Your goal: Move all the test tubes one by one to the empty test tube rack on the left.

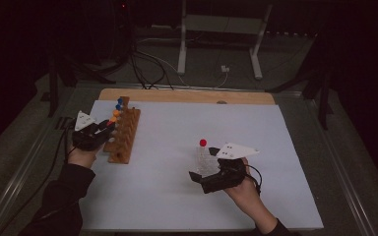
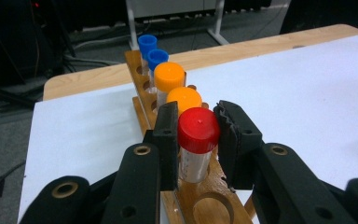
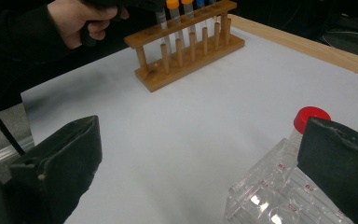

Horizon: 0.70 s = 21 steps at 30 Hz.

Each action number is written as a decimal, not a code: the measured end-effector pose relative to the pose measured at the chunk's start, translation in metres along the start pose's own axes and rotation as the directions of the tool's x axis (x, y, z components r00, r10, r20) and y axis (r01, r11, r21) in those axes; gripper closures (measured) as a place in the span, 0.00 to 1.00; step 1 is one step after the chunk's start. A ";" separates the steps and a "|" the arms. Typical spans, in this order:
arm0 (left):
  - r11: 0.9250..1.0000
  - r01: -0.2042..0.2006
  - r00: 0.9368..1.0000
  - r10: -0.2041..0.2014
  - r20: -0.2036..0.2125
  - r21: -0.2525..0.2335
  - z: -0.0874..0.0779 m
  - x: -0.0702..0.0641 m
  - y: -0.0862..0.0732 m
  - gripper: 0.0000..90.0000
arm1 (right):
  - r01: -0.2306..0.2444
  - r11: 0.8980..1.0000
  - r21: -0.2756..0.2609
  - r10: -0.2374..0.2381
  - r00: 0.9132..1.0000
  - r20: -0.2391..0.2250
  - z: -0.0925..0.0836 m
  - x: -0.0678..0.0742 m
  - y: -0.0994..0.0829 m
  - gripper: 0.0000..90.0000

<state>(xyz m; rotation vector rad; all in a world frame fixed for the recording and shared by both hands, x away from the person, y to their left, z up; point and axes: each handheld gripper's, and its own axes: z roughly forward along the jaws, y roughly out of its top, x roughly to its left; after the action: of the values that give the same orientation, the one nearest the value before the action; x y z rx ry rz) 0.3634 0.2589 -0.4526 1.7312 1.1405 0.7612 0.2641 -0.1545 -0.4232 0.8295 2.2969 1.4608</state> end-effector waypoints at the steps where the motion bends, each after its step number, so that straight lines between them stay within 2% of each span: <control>1: 1.000 -0.005 1.000 0.005 0.000 -0.002 0.000 0.000 0.000 0.79 | -0.001 1.000 0.000 0.001 1.000 -0.001 0.000 0.000 0.000 0.00; 8: 1.000 -0.012 1.000 0.012 0.005 -0.003 -0.002 -0.001 0.000 0.76 | 0.002 1.000 -0.009 -0.002 1.000 0.004 -0.002 -0.001 0.001 0.00; 11: 1.000 0.001 1.000 -0.001 0.010 -0.020 -0.007 -0.002 0.002 0.64 | 0.009 1.000 -0.006 -0.009 1.000 0.010 -0.003 -0.003 0.001 0.00; 13: 0.999 0.003 1.000 -0.002 0.030 -0.047 -0.013 -0.004 0.003 0.55 | 0.004 1.000 -0.009 -0.004 1.000 0.013 -0.003 -0.004 0.002 0.00; 16: 0.997 -0.024 0.997 0.029 0.069 -0.070 -0.022 -0.009 0.006 0.43 | 0.003 1.000 -0.013 -0.003 1.000 0.024 -0.005 -0.009 0.002 0.00; 18: 0.996 -0.025 0.993 0.035 0.114 -0.087 -0.028 -0.013 0.008 0.38 | 0.000 1.000 -0.012 0.000 0.999 0.033 -0.005 -0.012 0.002 0.00; 21: 0.995 -0.047 0.989 0.059 0.138 -0.093 -0.034 -0.024 0.009 0.27 | -0.009 1.000 -0.005 0.009 0.999 0.053 -0.003 -0.018 0.000 0.00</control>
<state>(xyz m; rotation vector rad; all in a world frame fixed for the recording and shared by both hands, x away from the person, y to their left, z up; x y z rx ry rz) 0.3287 0.2468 -0.4308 1.7176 0.9546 0.6999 0.2767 -0.1679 -0.4223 0.8679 2.2524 1.4302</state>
